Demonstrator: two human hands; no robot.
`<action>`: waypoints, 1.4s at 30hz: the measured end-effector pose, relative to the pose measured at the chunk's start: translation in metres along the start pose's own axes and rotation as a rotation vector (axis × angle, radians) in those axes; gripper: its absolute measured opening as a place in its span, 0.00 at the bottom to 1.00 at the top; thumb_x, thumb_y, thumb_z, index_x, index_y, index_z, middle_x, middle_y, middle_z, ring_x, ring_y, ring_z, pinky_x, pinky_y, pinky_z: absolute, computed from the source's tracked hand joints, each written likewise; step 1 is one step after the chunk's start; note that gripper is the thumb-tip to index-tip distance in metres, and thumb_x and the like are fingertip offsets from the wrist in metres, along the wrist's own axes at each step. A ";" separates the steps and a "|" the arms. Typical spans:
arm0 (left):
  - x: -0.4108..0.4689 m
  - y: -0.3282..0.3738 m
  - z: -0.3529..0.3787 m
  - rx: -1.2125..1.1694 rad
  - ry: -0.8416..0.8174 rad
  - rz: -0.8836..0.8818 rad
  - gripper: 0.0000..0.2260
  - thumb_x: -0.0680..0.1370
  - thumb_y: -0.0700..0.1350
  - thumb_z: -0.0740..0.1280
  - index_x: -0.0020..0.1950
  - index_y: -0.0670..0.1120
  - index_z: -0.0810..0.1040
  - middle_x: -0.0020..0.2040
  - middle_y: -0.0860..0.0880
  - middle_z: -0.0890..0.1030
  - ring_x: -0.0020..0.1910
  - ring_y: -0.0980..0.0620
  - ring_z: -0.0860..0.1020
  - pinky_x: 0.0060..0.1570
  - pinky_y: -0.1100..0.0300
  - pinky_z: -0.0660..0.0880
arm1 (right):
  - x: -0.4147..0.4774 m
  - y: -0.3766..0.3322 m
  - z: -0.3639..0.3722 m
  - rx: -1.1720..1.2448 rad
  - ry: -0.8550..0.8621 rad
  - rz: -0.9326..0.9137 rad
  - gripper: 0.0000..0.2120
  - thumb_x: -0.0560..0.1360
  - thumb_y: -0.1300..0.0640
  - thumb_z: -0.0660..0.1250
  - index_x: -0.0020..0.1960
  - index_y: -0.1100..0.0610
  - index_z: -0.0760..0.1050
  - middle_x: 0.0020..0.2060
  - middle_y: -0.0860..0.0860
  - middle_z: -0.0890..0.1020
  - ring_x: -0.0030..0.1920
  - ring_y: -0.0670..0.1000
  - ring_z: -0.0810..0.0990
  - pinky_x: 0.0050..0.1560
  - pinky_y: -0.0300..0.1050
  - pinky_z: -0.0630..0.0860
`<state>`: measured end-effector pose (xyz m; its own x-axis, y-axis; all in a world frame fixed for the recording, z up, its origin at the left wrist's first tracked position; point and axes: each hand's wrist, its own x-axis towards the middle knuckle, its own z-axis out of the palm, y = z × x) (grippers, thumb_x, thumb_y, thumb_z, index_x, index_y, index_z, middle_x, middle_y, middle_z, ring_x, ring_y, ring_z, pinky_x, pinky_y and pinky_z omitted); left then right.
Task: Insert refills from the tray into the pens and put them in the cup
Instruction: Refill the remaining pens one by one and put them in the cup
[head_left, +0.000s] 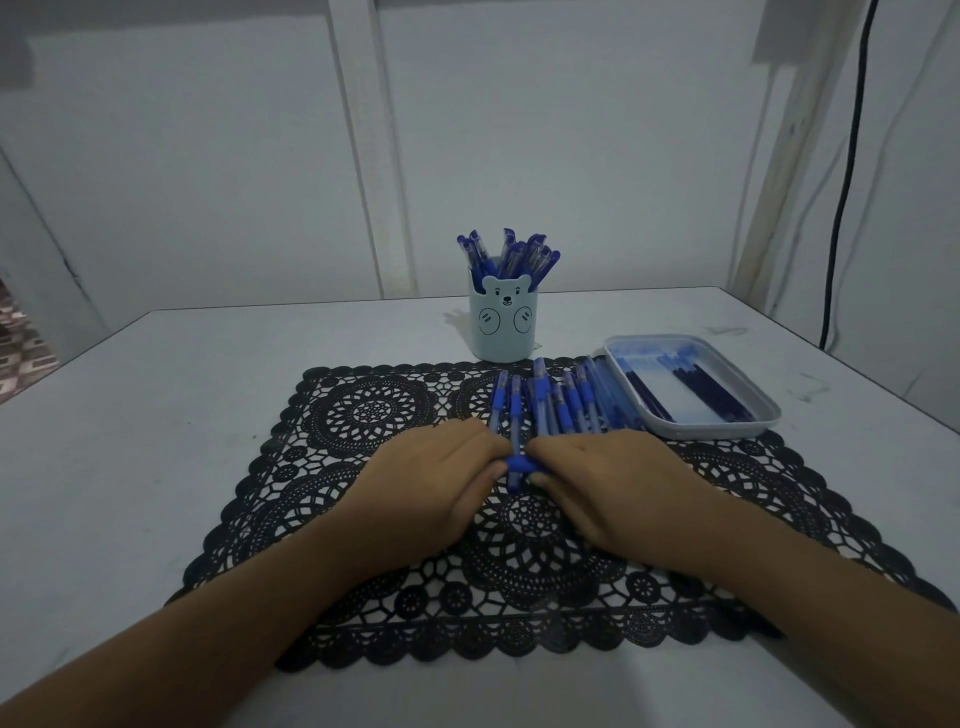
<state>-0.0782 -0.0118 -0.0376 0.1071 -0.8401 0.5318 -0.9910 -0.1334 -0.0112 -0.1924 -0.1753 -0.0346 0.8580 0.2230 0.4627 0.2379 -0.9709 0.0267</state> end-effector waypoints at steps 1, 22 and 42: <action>0.000 0.000 0.000 -0.002 -0.004 0.003 0.11 0.78 0.45 0.56 0.49 0.43 0.77 0.41 0.49 0.77 0.37 0.53 0.73 0.38 0.63 0.67 | 0.000 0.000 -0.001 0.010 0.000 -0.008 0.11 0.76 0.49 0.53 0.43 0.53 0.70 0.28 0.42 0.72 0.24 0.43 0.66 0.22 0.37 0.69; 0.000 -0.013 0.005 -0.204 -0.003 -0.329 0.05 0.78 0.48 0.62 0.52 0.51 0.73 0.40 0.61 0.71 0.41 0.62 0.71 0.35 0.70 0.65 | -0.002 -0.003 -0.019 0.281 -0.116 0.144 0.08 0.74 0.54 0.64 0.54 0.50 0.74 0.44 0.38 0.71 0.47 0.40 0.70 0.48 0.29 0.65; -0.002 -0.011 0.003 -0.253 -0.061 -0.160 0.15 0.77 0.55 0.55 0.55 0.50 0.76 0.41 0.59 0.74 0.39 0.64 0.71 0.38 0.73 0.65 | 0.002 0.001 -0.016 0.618 -0.030 0.486 0.14 0.75 0.45 0.58 0.32 0.47 0.72 0.24 0.46 0.73 0.24 0.40 0.70 0.27 0.31 0.66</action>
<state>-0.0677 -0.0099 -0.0409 0.2602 -0.8503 0.4575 -0.9489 -0.1375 0.2841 -0.1977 -0.1775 -0.0194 0.9406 -0.2035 0.2718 0.0352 -0.7377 -0.6742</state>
